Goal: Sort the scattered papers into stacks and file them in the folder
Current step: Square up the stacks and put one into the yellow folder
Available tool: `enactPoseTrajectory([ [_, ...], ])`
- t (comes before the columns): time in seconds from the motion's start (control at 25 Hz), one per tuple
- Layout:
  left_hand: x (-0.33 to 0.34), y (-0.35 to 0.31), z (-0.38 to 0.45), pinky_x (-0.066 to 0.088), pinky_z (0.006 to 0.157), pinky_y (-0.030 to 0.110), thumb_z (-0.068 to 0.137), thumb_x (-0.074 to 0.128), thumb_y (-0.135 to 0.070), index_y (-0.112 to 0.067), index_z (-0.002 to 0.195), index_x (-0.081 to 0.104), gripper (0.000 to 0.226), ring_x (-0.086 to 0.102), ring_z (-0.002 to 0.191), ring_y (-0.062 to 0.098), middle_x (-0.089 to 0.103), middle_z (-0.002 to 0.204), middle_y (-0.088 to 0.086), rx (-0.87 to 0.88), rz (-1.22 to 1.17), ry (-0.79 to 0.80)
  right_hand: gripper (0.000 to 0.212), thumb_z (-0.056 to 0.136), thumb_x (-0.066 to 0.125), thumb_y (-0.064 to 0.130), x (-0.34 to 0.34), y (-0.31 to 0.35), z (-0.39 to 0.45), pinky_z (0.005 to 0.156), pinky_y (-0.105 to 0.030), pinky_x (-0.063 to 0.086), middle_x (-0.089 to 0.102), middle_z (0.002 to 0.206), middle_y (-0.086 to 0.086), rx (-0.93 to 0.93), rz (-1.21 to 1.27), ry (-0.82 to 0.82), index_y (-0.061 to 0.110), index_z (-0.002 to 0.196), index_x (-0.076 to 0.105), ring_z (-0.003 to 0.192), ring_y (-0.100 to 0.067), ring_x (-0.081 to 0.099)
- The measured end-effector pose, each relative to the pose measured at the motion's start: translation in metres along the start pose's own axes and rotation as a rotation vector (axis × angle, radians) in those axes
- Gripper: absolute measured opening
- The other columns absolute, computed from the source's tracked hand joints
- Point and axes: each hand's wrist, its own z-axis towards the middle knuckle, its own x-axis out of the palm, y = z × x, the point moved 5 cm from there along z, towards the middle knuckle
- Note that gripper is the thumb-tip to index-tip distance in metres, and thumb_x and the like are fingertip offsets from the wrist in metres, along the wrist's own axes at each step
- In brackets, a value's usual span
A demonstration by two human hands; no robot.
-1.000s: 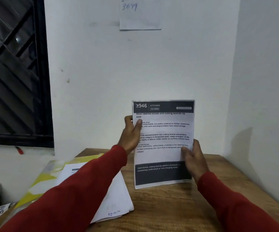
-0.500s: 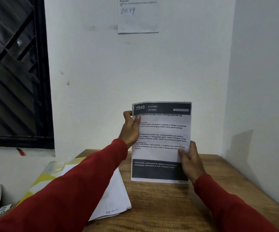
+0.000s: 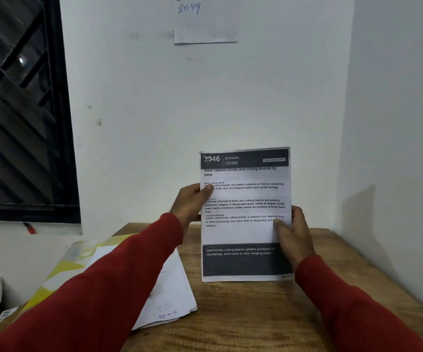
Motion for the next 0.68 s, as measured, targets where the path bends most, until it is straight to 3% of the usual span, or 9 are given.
enactPoseTrajectory([
  [0.12, -0.002, 0.000, -0.001, 0.060, 0.069, 0.037, 0.098, 0.060, -0.029, -0.013, 0.103, 0.070, 0.019, 0.070, 0.077, 0.022, 0.076, 0.088, 0.005, -0.126, -0.062, 0.005, 0.030, 0.086, 0.058, 0.001, -0.008, 0.002, 0.009, 0.092, -0.046, 0.054, 0.070, 0.104, 0.000, 0.048, -0.035, 0.005, 0.022, 0.108, 0.059, 0.096, -0.022, 0.067],
  [0.28, -0.008, 0.035, -0.012, 0.059, 0.062, 0.034, 0.098, 0.060, -0.023, -0.011, 0.105, 0.069, 0.016, 0.072, 0.069, 0.019, 0.076, 0.085, 0.005, -0.340, -0.088, 0.016, 0.030, 0.082, 0.062, -0.008, -0.011, -0.005, 0.016, 0.093, -0.044, 0.053, 0.072, 0.107, -0.011, 0.211, -0.102, 0.177, 0.019, 0.094, 0.062, 0.095, -0.028, 0.067],
  [0.4, -0.011, 0.079, -0.030, 0.058, 0.056, 0.030, 0.099, 0.059, -0.024, -0.010, 0.106, 0.067, 0.017, 0.074, 0.067, 0.016, 0.077, 0.084, 0.006, -0.478, -0.130, 0.016, 0.031, 0.082, 0.066, -0.005, -0.009, -0.023, 0.008, 0.079, -0.036, 0.054, 0.071, 0.108, -0.009, 0.393, -0.271, 0.407, 0.017, 0.103, 0.062, 0.093, -0.027, 0.066],
  [0.48, -0.013, 0.099, -0.036, 0.060, 0.060, 0.032, 0.099, 0.059, -0.023, -0.008, 0.111, 0.066, 0.021, 0.074, 0.071, 0.018, 0.077, 0.089, 0.007, -0.502, -0.156, -0.004, 0.037, 0.082, 0.068, -0.001, -0.008, -0.034, 0.001, 0.084, -0.042, 0.054, 0.073, 0.106, -0.004, 0.460, -0.350, 0.510, 0.022, 0.110, 0.064, 0.097, -0.029, 0.067],
  [0.56, -0.012, 0.108, -0.040, 0.061, 0.062, 0.033, 0.099, 0.059, -0.023, -0.009, 0.113, 0.066, 0.021, 0.073, 0.072, 0.018, 0.077, 0.089, 0.008, -0.486, -0.153, -0.010, 0.038, 0.081, 0.072, 0.001, -0.009, -0.039, -0.002, 0.087, -0.048, 0.056, 0.075, 0.103, -0.004, 0.483, -0.355, 0.529, 0.021, 0.113, 0.064, 0.097, -0.028, 0.070],
  [0.68, -0.009, 0.113, -0.042, 0.058, 0.054, 0.029, 0.100, 0.058, -0.022, -0.009, 0.114, 0.066, 0.021, 0.072, 0.068, 0.018, 0.075, 0.087, 0.008, -0.446, -0.138, 0.003, 0.030, 0.087, 0.073, 0.008, -0.005, -0.027, 0.000, 0.075, -0.030, 0.055, 0.073, 0.098, -0.004, 0.364, -0.385, 0.431, 0.012, 0.114, 0.060, 0.086, -0.019, 0.070],
])
